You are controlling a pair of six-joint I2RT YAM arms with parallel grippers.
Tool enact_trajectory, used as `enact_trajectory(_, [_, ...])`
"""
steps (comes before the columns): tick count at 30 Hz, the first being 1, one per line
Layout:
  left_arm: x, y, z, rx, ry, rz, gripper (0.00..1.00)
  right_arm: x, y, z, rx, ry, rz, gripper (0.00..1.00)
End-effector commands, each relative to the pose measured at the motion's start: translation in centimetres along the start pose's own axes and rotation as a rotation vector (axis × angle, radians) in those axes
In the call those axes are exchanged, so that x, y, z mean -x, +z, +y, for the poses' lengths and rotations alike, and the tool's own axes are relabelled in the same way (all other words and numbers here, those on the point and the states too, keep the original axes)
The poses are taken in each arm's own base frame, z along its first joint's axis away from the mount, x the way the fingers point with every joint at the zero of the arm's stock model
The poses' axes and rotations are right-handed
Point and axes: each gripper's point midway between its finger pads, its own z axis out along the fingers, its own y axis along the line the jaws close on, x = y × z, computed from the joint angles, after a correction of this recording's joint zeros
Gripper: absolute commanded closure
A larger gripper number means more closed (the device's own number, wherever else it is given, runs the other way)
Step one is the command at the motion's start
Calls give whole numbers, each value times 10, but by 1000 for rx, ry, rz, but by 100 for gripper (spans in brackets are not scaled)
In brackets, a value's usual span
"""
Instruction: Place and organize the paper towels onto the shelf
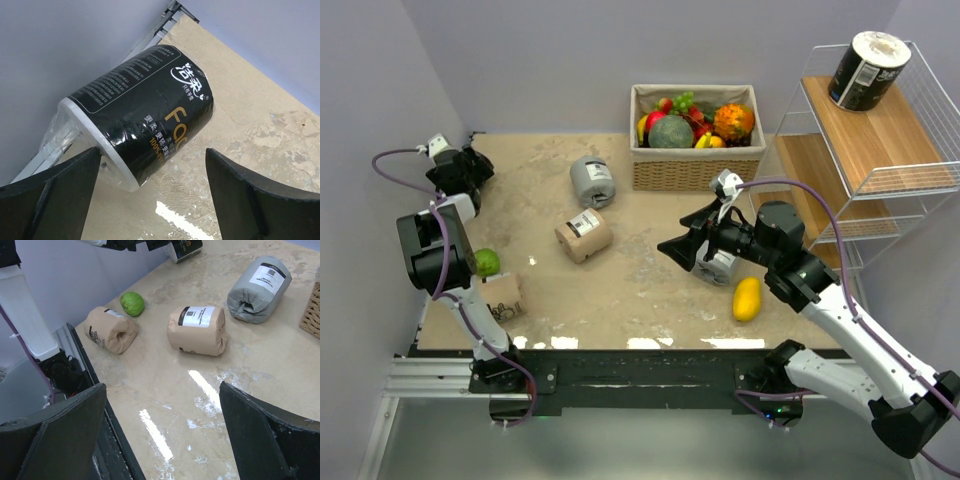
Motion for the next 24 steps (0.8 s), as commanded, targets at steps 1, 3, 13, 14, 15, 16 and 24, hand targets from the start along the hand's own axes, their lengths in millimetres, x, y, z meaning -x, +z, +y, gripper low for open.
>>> enact_trajectory(1, [10,5,-7,-54,-18,-45,12,10,1,2,4,-15,-38,1])
enact_trajectory(3, [12,6,-8,-57,-17,-51,13,11,1,1,3,-19,-39,1])
enact_trajectory(13, [0,9,-26,-159,-11,-8,34,6,8,-7,-23,-19,-26,1])
enact_trajectory(14, [-1,9,-27,-171,-9,-4,35,6,8,-8,-26,-18,-27,1])
enact_trajectory(15, [0,7,-30,-184,-9,-2,37,3,9,-9,-27,-17,-23,1])
enact_trajectory(16, [-3,6,-34,-211,-9,10,37,4,9,-9,-28,-19,-27,1])
enact_trajectory(24, [-4,-10,-54,-314,-13,54,47,-2,18,-22,-68,-27,-8,1])
